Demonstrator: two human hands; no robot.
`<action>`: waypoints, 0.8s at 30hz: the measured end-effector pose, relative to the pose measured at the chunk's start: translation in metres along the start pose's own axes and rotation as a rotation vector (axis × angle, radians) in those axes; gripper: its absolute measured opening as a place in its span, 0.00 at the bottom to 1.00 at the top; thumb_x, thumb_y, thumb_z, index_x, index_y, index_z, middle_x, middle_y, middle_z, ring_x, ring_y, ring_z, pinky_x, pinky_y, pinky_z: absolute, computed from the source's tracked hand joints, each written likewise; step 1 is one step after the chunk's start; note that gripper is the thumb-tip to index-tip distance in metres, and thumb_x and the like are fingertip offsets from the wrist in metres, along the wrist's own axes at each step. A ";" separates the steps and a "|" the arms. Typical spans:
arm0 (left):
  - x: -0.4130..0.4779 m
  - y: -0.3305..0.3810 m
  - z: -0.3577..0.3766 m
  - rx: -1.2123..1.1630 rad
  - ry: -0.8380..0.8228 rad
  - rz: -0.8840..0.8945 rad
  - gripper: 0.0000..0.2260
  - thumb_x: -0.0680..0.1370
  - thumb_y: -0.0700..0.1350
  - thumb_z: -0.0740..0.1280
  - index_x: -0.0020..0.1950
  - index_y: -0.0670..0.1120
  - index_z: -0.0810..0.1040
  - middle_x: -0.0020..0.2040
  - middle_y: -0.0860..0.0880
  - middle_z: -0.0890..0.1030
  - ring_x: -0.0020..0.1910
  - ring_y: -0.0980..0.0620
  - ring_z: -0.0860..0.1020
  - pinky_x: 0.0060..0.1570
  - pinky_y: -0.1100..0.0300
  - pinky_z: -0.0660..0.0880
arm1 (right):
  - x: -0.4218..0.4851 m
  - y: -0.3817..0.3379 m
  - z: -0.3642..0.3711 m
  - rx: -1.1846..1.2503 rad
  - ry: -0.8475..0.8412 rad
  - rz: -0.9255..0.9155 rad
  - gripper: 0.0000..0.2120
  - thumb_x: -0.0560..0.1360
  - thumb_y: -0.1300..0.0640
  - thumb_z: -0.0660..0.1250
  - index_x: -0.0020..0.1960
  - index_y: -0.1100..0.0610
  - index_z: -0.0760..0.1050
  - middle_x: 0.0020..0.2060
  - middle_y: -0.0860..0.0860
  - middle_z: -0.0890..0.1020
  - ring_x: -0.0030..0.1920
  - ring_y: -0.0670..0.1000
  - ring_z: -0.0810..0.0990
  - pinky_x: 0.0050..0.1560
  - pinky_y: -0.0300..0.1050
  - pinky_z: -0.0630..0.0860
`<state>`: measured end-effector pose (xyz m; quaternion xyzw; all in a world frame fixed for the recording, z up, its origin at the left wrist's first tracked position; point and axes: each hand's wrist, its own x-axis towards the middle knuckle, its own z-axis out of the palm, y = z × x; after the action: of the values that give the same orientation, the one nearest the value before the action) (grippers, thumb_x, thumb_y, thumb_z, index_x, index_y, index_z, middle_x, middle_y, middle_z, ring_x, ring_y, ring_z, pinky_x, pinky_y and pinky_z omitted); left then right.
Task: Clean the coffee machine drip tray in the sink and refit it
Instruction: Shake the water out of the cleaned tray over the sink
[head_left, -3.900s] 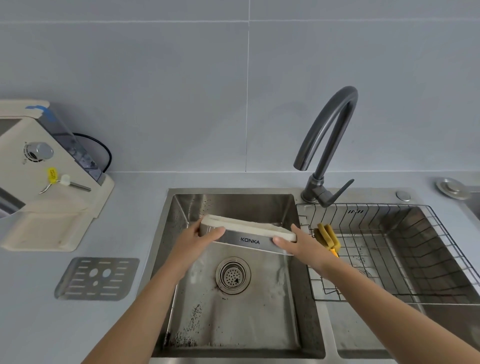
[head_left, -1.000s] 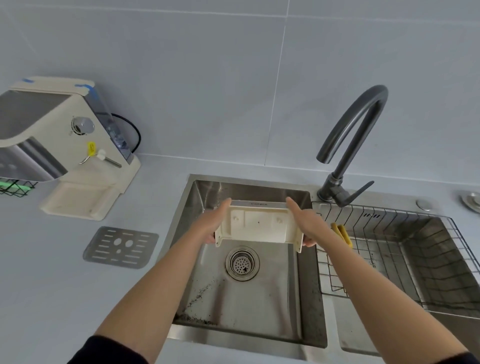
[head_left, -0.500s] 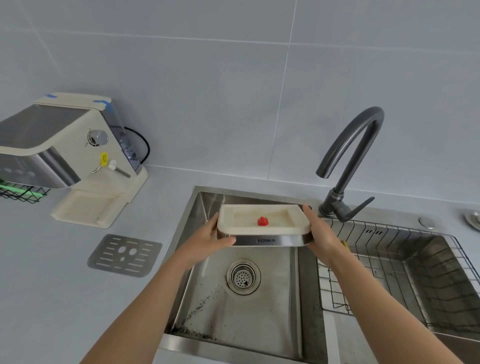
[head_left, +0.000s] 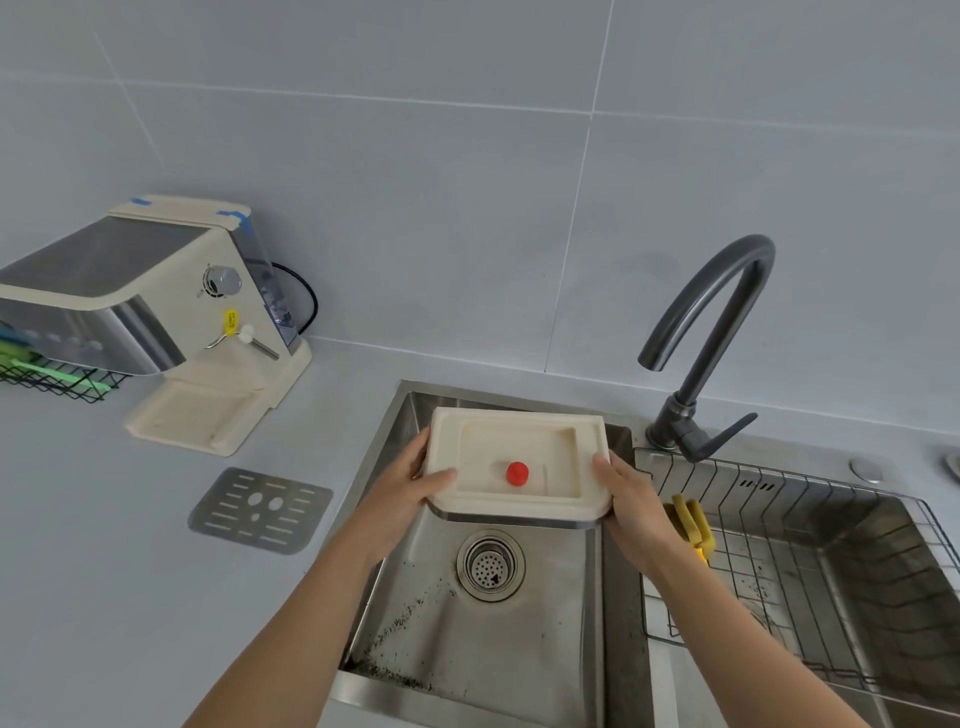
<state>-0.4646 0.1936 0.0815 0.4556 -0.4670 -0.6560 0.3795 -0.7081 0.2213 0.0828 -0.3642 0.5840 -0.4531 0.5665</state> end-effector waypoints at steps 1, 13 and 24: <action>0.000 -0.001 0.002 -0.025 0.057 -0.007 0.26 0.74 0.38 0.66 0.69 0.55 0.65 0.58 0.53 0.78 0.57 0.52 0.76 0.52 0.55 0.76 | -0.001 0.000 0.001 0.000 -0.007 -0.005 0.10 0.80 0.54 0.54 0.54 0.48 0.73 0.53 0.56 0.81 0.58 0.61 0.78 0.63 0.65 0.70; -0.024 -0.003 0.005 0.150 0.337 -0.030 0.21 0.79 0.38 0.58 0.72 0.50 0.65 0.56 0.54 0.77 0.55 0.55 0.75 0.55 0.59 0.73 | -0.009 0.005 0.021 -0.084 -0.059 -0.059 0.12 0.80 0.55 0.53 0.60 0.45 0.69 0.48 0.47 0.80 0.49 0.49 0.79 0.49 0.47 0.77; -0.037 0.020 -0.023 0.320 0.393 -0.013 0.18 0.81 0.40 0.55 0.70 0.50 0.67 0.59 0.50 0.75 0.55 0.53 0.73 0.53 0.59 0.73 | -0.007 -0.007 0.059 -0.198 -0.049 -0.083 0.10 0.80 0.56 0.52 0.57 0.48 0.68 0.42 0.46 0.78 0.39 0.46 0.76 0.31 0.37 0.72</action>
<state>-0.4299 0.2161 0.1067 0.6315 -0.4792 -0.4752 0.3818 -0.6494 0.2187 0.0953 -0.4531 0.5964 -0.4072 0.5227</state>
